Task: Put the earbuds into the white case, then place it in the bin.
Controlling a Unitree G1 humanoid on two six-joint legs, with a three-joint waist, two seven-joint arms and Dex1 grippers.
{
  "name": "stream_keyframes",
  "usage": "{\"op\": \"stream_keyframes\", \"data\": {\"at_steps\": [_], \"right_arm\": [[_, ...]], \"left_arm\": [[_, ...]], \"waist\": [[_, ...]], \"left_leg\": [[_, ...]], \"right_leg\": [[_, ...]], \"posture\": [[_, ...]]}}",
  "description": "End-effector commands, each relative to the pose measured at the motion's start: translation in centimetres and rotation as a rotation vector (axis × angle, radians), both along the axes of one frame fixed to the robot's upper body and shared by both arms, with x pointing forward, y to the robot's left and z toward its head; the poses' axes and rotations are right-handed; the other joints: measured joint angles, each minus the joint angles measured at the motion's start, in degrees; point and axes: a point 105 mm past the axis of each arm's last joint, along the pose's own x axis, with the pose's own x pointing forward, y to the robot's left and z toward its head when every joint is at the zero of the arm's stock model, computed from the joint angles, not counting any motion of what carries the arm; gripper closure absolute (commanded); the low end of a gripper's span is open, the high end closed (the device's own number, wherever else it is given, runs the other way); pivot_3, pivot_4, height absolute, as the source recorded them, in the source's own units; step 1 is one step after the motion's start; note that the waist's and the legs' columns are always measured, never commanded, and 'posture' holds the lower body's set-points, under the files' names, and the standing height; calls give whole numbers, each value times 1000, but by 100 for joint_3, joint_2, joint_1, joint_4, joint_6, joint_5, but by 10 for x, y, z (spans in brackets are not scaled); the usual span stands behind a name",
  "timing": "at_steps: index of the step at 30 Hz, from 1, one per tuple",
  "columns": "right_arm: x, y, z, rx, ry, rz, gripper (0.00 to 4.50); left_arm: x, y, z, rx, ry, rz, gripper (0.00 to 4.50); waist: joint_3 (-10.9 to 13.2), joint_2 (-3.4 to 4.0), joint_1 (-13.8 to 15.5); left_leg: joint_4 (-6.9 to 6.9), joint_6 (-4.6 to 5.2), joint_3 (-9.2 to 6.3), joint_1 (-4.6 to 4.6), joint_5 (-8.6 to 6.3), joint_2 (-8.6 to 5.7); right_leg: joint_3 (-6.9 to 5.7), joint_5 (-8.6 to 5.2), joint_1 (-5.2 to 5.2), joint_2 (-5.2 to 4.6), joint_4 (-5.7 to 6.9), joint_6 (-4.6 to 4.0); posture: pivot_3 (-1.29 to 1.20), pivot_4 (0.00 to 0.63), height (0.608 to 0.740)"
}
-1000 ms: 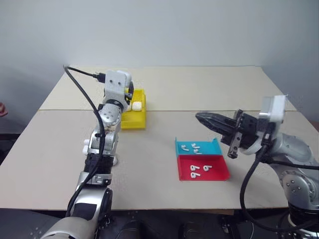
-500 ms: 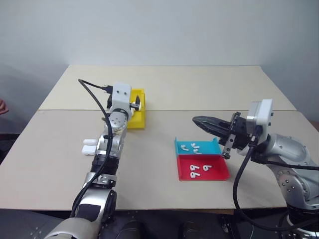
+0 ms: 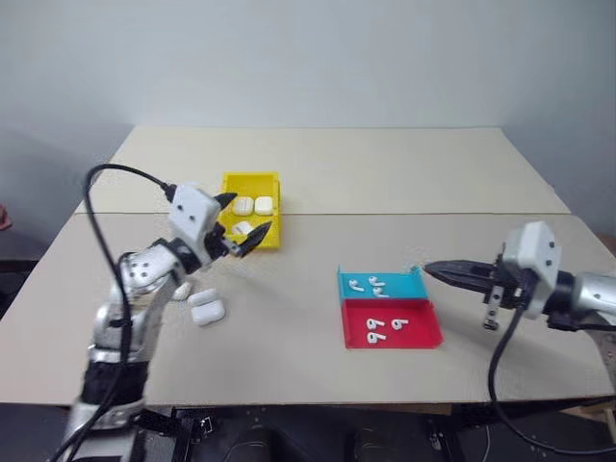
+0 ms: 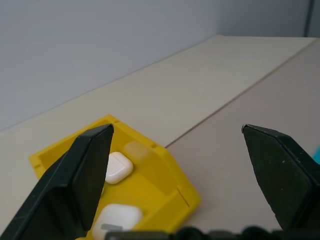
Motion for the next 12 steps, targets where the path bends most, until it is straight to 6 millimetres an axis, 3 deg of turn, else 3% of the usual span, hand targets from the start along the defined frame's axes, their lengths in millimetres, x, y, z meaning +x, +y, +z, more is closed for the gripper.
{"op": "stream_keyframes", "data": {"at_steps": [1,6,12], "right_arm": [[-6,-23,10,-84,-49,-9,4500],[-12,-42,12,-86,-53,8,4500],[-9,-39,8,-98,-34,42,4500]], "left_arm": [[-26,13,11,70,-10,-115,26],[-66,24,15,179,52,-289,26],[-70,21,11,192,49,-269,26]], "waist": [[0,0,0],[0,0,-5],[-1,2,6]], "left_leg": [[-3,0,-1,3,0,0],[-6,0,4,-2,-1,1],[-6,-1,3,14,0,4]], "right_leg": [[0,-1,1,0,0,-1],[4,-4,-6,0,-3,-4],[5,-5,5,1,1,-5]], "posture": [[0,150,740],[0,150,740],[0,150,740]]}}
